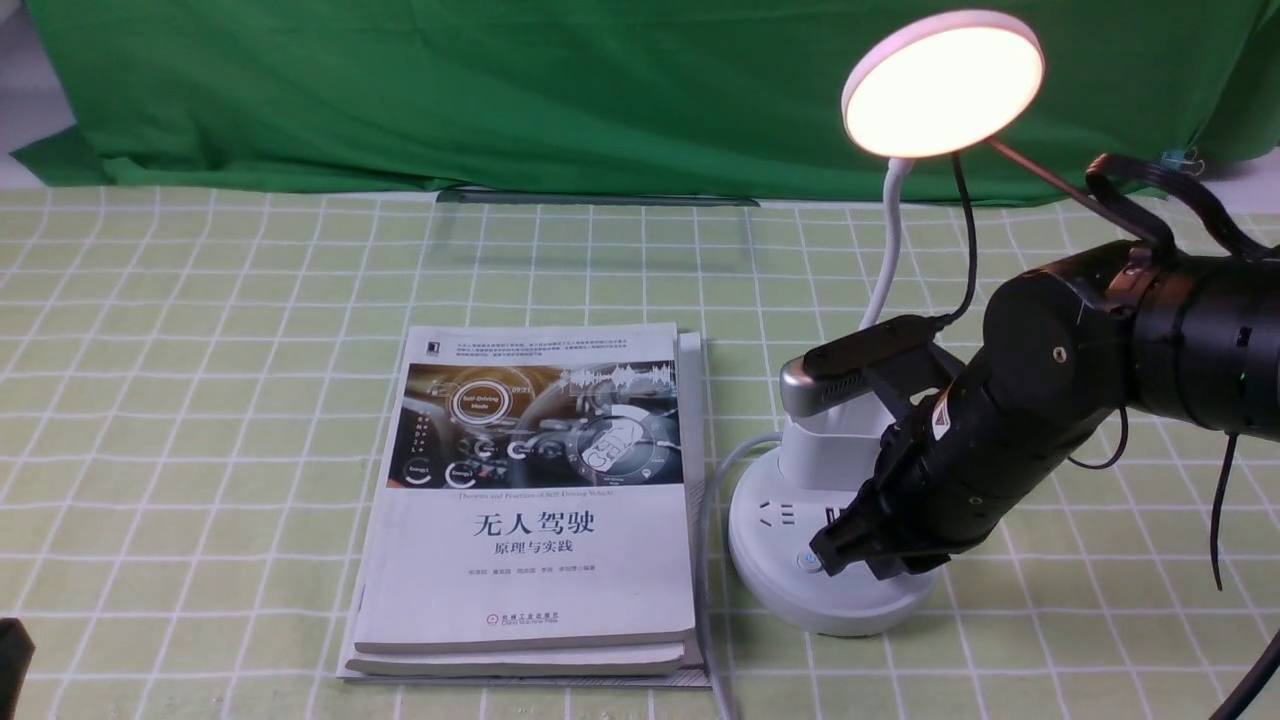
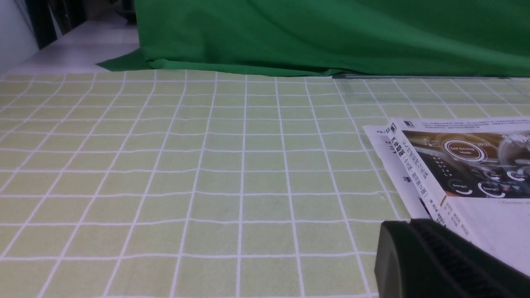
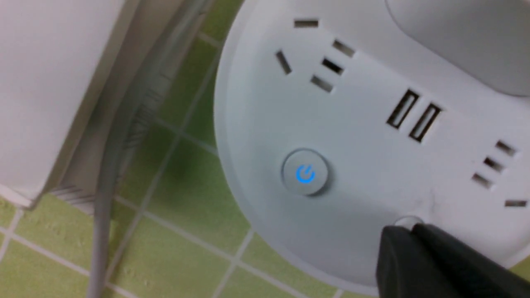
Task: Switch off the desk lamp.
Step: Use the right arm to press the button switch on the lamp holder
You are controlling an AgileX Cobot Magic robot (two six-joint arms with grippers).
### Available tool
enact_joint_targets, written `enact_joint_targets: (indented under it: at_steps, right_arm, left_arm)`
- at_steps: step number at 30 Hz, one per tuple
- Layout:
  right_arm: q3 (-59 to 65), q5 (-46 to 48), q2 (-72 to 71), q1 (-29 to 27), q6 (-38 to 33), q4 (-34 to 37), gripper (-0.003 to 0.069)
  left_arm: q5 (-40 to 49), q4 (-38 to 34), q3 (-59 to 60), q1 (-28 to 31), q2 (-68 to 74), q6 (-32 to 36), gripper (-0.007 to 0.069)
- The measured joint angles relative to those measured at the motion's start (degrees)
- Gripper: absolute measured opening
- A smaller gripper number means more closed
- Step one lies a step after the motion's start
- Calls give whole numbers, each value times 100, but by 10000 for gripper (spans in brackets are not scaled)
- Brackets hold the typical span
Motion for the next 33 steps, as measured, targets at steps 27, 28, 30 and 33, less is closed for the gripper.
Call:
enact_joint_targets:
  at_steps: [27, 28, 30, 33]
  right_arm:
    - [-73, -34, 222, 0, -5, -8, 36]
    - [-75, -34, 222, 0, -5, -8, 36]
    - [-75, -29, 215, 0, -5, -14, 36]
    - [-75, -29, 171, 0, -5, -14, 36]
  left_arm:
    - [0, 0, 0, 0, 0, 0, 1]
    - [0, 0, 0, 0, 0, 0, 1]
    - [0, 0, 0, 0, 0, 0, 1]
    - [0, 0, 0, 0, 0, 0, 1]
